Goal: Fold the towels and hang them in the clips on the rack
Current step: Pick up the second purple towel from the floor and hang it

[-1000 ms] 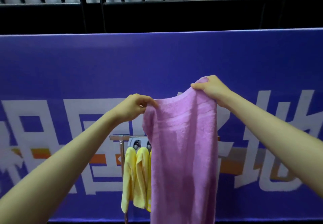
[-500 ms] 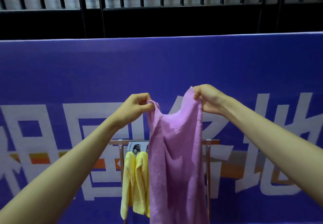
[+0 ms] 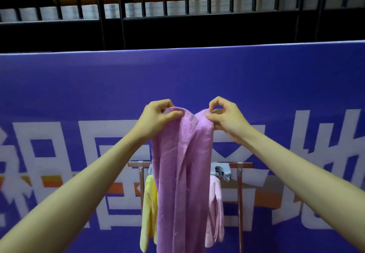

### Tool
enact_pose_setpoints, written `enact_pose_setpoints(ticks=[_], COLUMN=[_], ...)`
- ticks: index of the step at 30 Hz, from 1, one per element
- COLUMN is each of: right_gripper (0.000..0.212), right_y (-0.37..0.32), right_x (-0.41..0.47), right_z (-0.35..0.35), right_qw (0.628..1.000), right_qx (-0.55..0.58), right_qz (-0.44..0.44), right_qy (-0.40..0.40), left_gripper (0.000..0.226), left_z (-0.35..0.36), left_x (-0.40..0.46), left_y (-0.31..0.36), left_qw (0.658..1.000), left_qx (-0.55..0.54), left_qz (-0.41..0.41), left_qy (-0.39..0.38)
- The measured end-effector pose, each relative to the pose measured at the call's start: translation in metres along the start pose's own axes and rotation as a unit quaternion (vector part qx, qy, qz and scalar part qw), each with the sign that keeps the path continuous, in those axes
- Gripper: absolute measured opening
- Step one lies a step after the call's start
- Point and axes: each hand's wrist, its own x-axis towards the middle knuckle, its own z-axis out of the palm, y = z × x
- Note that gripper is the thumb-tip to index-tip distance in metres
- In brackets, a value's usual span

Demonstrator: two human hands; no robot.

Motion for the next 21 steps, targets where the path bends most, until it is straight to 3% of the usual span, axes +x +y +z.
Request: enact_pose_setpoints(ticks=[5, 12, 17, 21], right_gripper=[0.034, 0.022, 0.011, 0.016], right_y=[-0.002, -0.007, -0.003, 0.002], right_x=[-0.002, -0.006, -0.003, 0.003], right_z=[0.011, 0.024, 0.031, 0.021], right_qw=[0.999, 0.994, 0.996, 0.989], right_qx=[-0.033, -0.018, -0.073, -0.148], right_qz=[0.010, 0.017, -0.001, -0.004], right_qy=[-0.027, -0.109, -0.046, 0.005], left_gripper=[0.024, 0.024, 0.026, 0.040], left_z=[-0.006, -0.011, -0.012, -0.021], left_x=[0.000, 0.000, -0.002, -0.005], left_y=[0.004, 0.005, 0.001, -0.013], left_qw=[1.000, 0.996, 0.989, 0.969], left_qx=[0.028, 0.087, 0.143, 0.216], left_qz=[0.012, 0.027, 0.038, 0.026], left_qy=[0.004, 0.010, -0.008, -0.114])
